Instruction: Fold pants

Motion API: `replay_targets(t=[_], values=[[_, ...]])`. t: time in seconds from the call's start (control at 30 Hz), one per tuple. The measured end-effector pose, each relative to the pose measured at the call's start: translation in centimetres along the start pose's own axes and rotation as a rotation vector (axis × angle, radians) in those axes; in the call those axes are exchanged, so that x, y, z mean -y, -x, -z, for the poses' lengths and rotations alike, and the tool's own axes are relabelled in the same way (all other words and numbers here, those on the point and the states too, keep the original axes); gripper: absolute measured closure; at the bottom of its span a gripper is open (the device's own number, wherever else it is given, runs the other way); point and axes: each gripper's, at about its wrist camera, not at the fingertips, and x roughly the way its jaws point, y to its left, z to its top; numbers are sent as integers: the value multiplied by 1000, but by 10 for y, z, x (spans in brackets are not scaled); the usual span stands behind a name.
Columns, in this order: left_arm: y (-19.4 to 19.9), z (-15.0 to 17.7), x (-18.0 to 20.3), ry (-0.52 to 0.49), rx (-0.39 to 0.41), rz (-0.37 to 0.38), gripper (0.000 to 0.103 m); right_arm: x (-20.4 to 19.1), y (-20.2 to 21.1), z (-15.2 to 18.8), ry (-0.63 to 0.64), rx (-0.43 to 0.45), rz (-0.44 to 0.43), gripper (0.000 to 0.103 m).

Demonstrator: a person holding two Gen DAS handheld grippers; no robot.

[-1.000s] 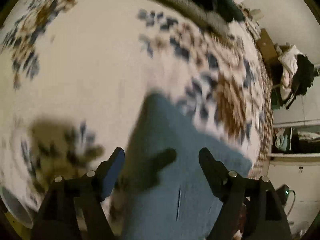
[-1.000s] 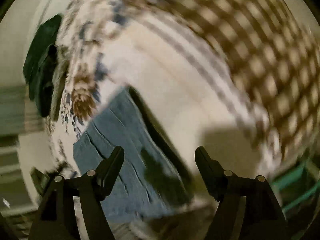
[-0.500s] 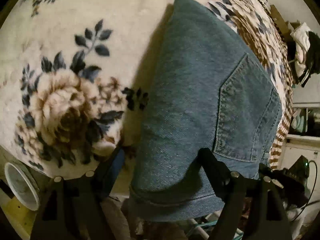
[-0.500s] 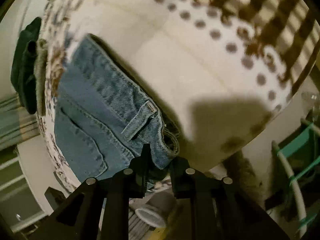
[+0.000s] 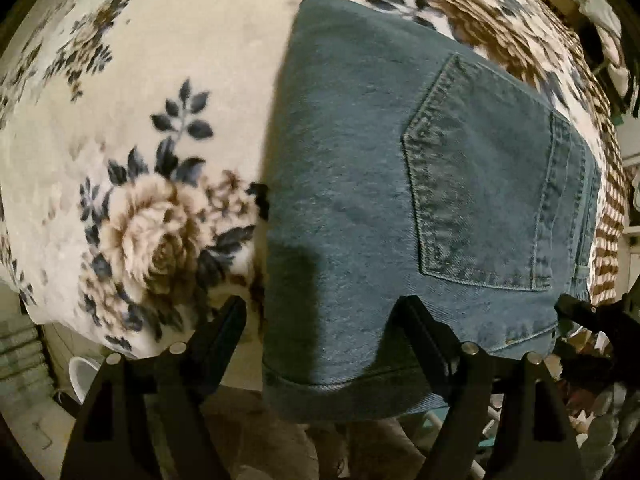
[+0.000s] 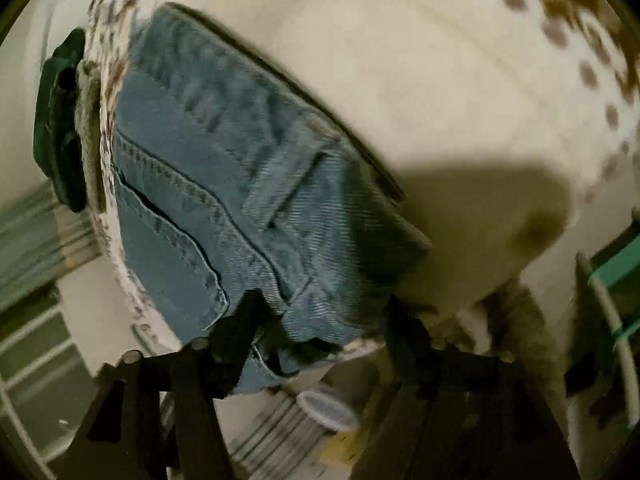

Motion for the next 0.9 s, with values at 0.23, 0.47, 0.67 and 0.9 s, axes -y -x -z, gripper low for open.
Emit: replay_targets(t=[0.23,0.47,0.67,0.9], values=[[0,-5,2,-2,2,3,24,6,-1,-5,13,10,-42,48],[2,0,-2,-25,8,4,24,6,-21,-4,88,-21,-172,13],[-1,-6,2,-19,7,23,24,-12,-28,-3,151,-8,-235,9],[-17,-27,-17,98,-10,204,21,-12,-32,-4,147,21,-334,9]])
